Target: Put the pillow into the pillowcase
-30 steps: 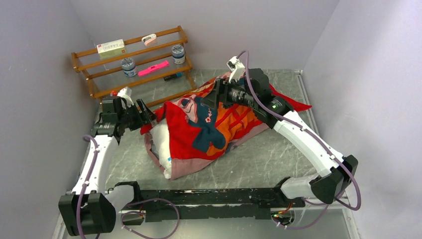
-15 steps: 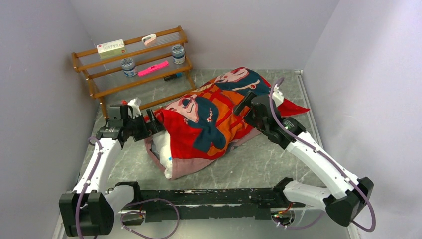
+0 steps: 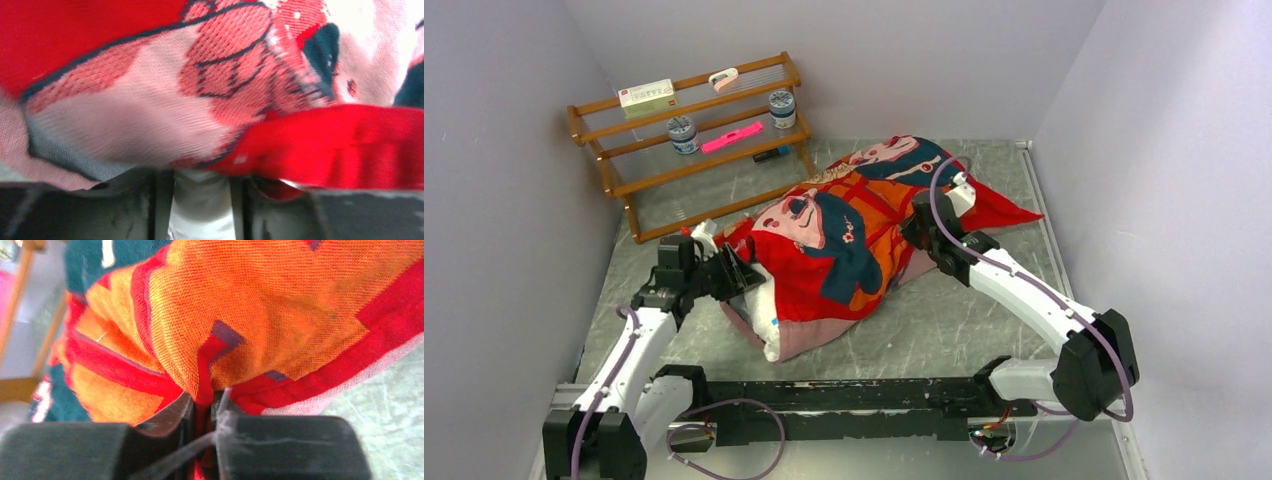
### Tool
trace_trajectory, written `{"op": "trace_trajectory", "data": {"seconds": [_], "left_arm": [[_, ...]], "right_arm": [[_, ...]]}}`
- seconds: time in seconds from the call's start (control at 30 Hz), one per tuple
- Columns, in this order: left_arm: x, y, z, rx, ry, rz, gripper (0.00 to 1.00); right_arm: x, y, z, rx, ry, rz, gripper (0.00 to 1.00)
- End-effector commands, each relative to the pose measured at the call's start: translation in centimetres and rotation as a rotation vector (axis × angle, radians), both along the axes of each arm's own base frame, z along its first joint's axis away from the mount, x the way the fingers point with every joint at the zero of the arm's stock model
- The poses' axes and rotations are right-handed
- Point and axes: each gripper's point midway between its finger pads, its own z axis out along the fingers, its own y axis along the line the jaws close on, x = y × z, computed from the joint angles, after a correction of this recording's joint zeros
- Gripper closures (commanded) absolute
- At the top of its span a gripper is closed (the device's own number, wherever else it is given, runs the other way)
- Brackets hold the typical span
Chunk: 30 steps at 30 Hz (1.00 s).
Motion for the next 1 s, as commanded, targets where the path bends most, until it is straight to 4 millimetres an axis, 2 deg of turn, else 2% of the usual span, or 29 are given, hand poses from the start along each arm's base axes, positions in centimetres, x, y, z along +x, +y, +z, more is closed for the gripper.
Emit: {"op": "trace_trajectory", "data": {"seconds": [0.0,0.1,0.2,0.3,0.4,0.47,0.53,0.57,0.6,0.67,0.73,0.8,0.87,0.97], "left_arm": [[2.1,-3.3,2.5,-0.201,-0.118,0.014,0.68],[3.4,-6.0,3.7,-0.212,-0.171,-0.031,0.93],[5.3,-8.3,5.0,-0.219,-0.207,-0.055,0.95],[7.7,-10.1,6.1,-0.240,-0.253,-0.057,0.95],[9.9,-12.0,7.0,-0.243,-0.290,-0.064,0.95],[10.9,-13.1,6.9,-0.244,-0.291,-0.078,0.95],[11.5,-13.7,6.7,-0.235,-0.281,-0.102,0.94],[11.7,-13.6,6.4,-0.207,-0.273,-0.108,0.89],[11.5,-13.2,5.5,-0.151,-0.249,-0.112,0.81],[11.2,-12.0,5.0,-0.063,-0.233,-0.100,0.57],[10.8,-10.2,4.7,0.028,-0.209,-0.062,0.43],[10.2,-8.4,4.8,0.104,-0.195,-0.016,0.35],[9.6,-6.5,5.4,0.157,-0.198,0.032,0.32],[8.3,-3.9,5.0,0.163,-0.161,0.075,0.30]], "right_arm": [[4.2,-3.1,6.1,-0.012,-0.252,-0.109,1.00],[5.1,-6.1,9.3,-0.059,-0.325,-0.161,1.00],[6.1,-8.3,12.2,-0.085,-0.402,-0.180,1.00],[7.5,-10.0,14.0,-0.128,-0.445,-0.194,1.00],[9.3,-11.3,14.2,-0.173,-0.439,-0.194,1.00],[10.3,-11.2,14.0,-0.211,-0.417,-0.153,0.97],[10.4,-9.9,14.0,-0.231,-0.381,-0.057,0.71],[10.1,-8.8,14.2,-0.233,-0.361,0.004,0.61],[9.5,-7.7,14.2,-0.232,-0.342,0.058,0.54],[7.7,-5.2,13.9,-0.255,-0.305,0.137,0.43],[5.2,-3.0,13.1,-0.305,-0.255,0.182,0.39],[2.8,-1.0,12.1,-0.307,-0.205,0.236,0.37],[0.3,1.3,11.4,-0.285,-0.184,0.308,0.37],[-3.2,4.3,11.4,-0.288,-0.192,0.381,0.36]]}}
